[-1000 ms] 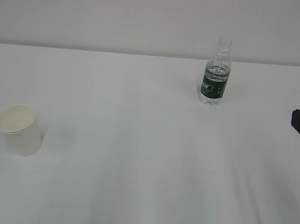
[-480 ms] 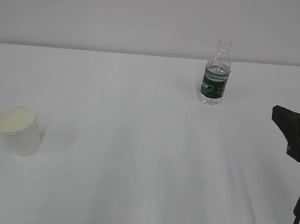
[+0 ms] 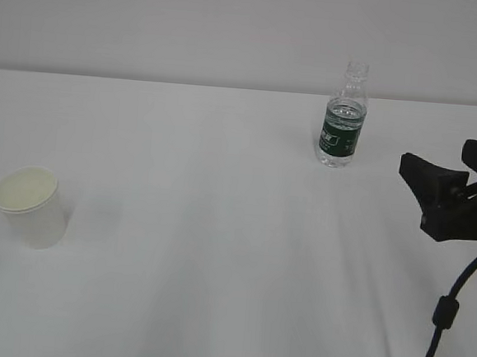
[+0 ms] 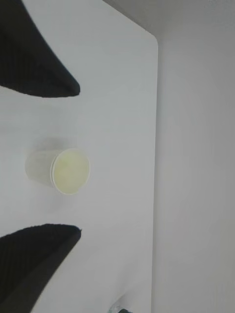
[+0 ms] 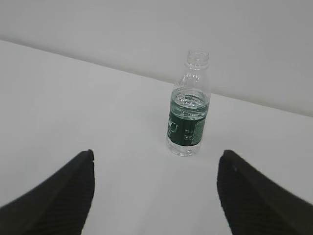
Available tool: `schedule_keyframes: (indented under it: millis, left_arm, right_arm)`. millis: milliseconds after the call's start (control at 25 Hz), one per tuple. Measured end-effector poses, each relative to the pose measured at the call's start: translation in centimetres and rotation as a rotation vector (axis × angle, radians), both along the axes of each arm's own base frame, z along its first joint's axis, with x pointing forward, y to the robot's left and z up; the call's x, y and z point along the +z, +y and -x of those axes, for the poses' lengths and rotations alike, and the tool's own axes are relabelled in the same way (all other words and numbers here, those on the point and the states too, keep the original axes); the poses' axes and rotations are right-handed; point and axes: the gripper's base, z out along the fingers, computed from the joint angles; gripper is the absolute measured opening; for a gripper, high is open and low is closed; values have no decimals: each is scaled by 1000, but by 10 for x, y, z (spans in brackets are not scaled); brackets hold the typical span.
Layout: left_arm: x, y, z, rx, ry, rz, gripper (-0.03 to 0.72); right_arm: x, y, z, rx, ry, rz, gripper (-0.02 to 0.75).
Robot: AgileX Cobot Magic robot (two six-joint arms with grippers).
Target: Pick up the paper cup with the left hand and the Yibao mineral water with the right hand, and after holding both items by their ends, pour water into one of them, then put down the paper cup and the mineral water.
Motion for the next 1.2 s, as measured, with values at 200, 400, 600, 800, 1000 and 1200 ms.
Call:
schedule_keyframes:
  millis: [200,400,600,800,1000,1200]
  left_arm:
    - [0,0,0,-3,3,10,573]
    - [0,-1,0,-5,5,14,573]
    - [0,-1,0,-5,5,14,573]
    - [0,-1,0,-5,5,14,573]
    - [0,-1,0,-5,5,14,572]
    - [0,-1,0,-5,3,14,572]
  right_arm:
    - [-19,1,-2,-14,-17,-88,592]
    - [-35,0,2,-11,-67,-119,592]
    - [-44,-2,9,-6,-92,-138,592]
    - [-54,-4,17,-16,-39,-163,592]
    - [-58,-5,20,-23,-17,-180,592]
    - [-58,-8,20,-48,-20,-164,592]
